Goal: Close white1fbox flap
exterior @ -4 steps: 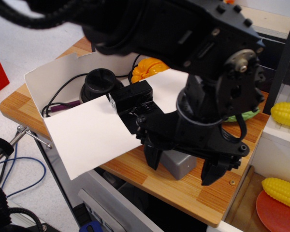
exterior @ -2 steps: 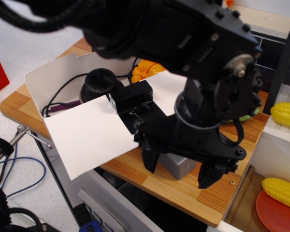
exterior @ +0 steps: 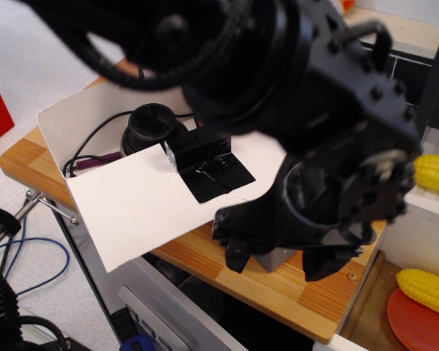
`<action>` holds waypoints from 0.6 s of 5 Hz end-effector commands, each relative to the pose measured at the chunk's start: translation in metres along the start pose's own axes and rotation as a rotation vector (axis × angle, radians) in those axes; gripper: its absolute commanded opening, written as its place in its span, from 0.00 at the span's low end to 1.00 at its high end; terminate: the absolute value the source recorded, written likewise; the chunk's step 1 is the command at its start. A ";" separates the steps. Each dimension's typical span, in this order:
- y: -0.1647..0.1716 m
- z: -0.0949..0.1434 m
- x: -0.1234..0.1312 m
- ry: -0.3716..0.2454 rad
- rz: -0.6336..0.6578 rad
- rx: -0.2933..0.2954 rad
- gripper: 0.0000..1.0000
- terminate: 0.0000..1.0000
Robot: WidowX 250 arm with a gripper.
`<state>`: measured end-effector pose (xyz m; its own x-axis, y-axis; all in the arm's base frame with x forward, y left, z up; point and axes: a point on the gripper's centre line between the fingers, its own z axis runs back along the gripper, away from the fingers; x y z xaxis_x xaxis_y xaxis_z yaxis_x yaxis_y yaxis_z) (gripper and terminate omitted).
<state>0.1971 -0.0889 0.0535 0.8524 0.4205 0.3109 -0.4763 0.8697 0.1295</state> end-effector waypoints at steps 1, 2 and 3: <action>0.010 -0.002 0.017 -0.150 0.135 -0.046 1.00 0.00; 0.017 -0.004 0.027 -0.198 0.189 -0.023 1.00 0.00; 0.027 0.006 0.041 -0.176 0.168 -0.008 1.00 0.00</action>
<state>0.2107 -0.0473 0.0713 0.7265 0.4986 0.4728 -0.6055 0.7899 0.0975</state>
